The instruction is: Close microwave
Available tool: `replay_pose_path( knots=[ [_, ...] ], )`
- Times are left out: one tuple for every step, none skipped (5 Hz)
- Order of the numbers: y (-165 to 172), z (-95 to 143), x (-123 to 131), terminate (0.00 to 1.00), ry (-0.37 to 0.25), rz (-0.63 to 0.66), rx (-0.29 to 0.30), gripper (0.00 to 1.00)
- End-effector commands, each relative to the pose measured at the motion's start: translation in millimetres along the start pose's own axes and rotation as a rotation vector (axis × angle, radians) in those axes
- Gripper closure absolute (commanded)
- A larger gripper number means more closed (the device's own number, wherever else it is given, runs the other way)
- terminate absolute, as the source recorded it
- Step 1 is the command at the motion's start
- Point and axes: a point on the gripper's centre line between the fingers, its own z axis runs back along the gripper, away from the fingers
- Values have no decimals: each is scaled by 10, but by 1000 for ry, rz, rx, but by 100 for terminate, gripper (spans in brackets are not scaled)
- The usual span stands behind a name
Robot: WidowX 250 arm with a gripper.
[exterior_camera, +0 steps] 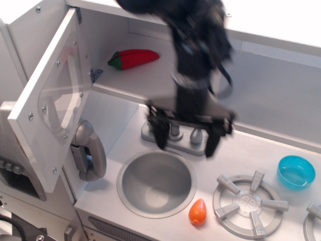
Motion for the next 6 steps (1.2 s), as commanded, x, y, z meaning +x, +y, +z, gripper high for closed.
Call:
replay_pose_path(
  knots=[
    [393,775,-92,0,-73,16,-82,0],
    [705,1028,-151,0,-96,11,-167,0],
    [933,1227,-209,0,-95,-5,-198,0],
    [1126,1328,-235,0,-100,8,-178,0],
    [1276,1171,-226,0,-104,22,-70,0],
    [1460,1008,-205,0,-114,20,7,0]
  ],
)
